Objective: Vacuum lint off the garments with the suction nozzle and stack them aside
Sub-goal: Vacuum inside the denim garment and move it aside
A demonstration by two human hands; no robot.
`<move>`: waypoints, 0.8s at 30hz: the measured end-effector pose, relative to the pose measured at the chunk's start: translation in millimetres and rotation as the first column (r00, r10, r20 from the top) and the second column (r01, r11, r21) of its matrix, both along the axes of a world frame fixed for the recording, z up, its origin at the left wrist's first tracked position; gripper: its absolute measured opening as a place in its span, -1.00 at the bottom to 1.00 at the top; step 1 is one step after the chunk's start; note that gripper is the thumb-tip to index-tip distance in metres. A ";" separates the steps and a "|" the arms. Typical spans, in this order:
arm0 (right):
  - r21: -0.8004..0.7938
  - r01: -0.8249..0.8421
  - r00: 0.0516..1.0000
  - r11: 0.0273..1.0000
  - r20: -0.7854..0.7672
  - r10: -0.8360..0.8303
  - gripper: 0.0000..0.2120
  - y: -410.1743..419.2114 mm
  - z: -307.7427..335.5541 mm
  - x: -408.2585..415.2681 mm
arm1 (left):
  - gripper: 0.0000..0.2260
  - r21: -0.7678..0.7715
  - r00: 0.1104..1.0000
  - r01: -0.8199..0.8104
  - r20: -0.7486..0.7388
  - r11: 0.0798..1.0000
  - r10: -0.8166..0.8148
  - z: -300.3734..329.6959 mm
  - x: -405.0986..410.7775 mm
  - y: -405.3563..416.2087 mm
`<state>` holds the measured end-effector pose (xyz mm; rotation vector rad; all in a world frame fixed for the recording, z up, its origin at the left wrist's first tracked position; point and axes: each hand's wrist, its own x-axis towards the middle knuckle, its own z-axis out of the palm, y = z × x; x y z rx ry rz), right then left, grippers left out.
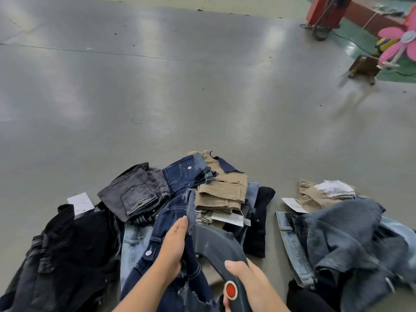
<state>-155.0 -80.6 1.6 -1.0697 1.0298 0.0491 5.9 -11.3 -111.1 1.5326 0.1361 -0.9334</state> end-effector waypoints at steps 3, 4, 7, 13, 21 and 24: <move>-0.010 -0.025 1.000 1.000 0.016 0.025 -0.83 4.6 -8.1 2.3 | -0.73 -0.084 0.995 0.000 -0.102 0.996 -0.009 3.4 -11.9 3.5; 0.016 -0.031 0.999 0.999 0.033 0.030 -0.83 5.2 -8.3 3.4 | -0.69 -0.120 0.992 0.014 -0.125 0.993 -0.029 2.9 -14.8 5.1; 0.092 -0.028 0.998 0.995 0.064 0.022 -0.83 -0.7 -4.7 5.5 | -0.65 -0.226 0.982 0.058 -0.163 0.972 -0.097 0.8 -27.3 10.3; 0.018 0.123 0.991 0.992 0.057 -0.124 -0.70 -29.7 -0.9 7.6 | -0.58 -0.260 0.969 0.012 -0.234 0.966 -0.075 0.9 -39.4 12.7; -0.005 0.220 0.971 0.976 0.094 -0.218 -0.63 -58.1 20.8 -5.0 | -0.66 -0.167 0.966 -0.111 -0.250 0.980 0.067 4.8 -26.7 14.2; 0.028 0.043 0.994 0.999 0.101 -0.046 -0.61 -34.3 13.1 -7.1 | -0.73 -0.188 0.976 -0.108 -0.207 0.976 0.068 9.6 -26.3 11.3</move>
